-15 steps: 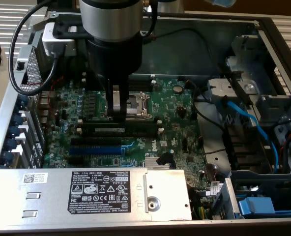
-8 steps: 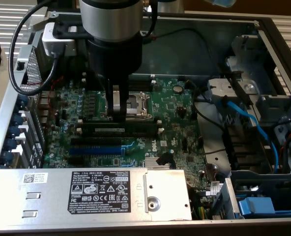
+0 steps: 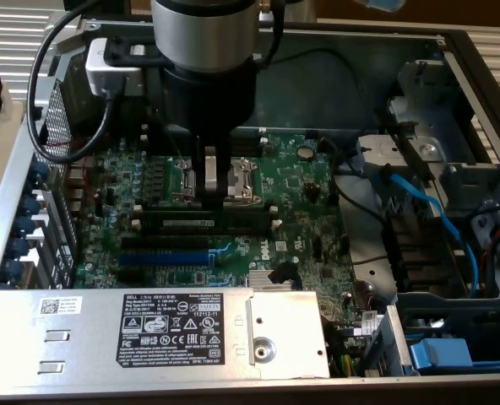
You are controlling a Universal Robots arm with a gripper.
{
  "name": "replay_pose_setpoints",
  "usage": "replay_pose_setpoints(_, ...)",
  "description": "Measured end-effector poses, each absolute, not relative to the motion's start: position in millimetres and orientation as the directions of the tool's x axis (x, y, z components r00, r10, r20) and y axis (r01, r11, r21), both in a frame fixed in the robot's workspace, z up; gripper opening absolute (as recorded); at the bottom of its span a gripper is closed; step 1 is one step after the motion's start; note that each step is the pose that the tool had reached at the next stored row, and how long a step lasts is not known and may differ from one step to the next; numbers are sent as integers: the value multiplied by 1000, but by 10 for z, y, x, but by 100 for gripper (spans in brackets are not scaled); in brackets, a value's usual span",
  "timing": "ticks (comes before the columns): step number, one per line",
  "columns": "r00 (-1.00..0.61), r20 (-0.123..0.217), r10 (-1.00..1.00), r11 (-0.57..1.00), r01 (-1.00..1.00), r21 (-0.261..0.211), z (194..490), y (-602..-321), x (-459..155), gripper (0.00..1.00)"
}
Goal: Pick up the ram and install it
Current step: 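Press down the ram until it locks into place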
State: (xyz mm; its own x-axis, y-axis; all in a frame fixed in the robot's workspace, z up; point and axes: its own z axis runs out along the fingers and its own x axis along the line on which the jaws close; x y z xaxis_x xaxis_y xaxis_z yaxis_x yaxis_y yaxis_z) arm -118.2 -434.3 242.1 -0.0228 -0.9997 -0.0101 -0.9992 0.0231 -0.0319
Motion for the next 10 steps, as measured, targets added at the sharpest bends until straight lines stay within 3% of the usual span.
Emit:
replay_pose_setpoints(3, -23, -9, -1000, 23, -1000, -2, 2422, -4343, -1174, 10)
replay_pose_setpoints(10, -22, -9, -1000, 22, -1000, -1, 2421, -4343, -1078, 10)
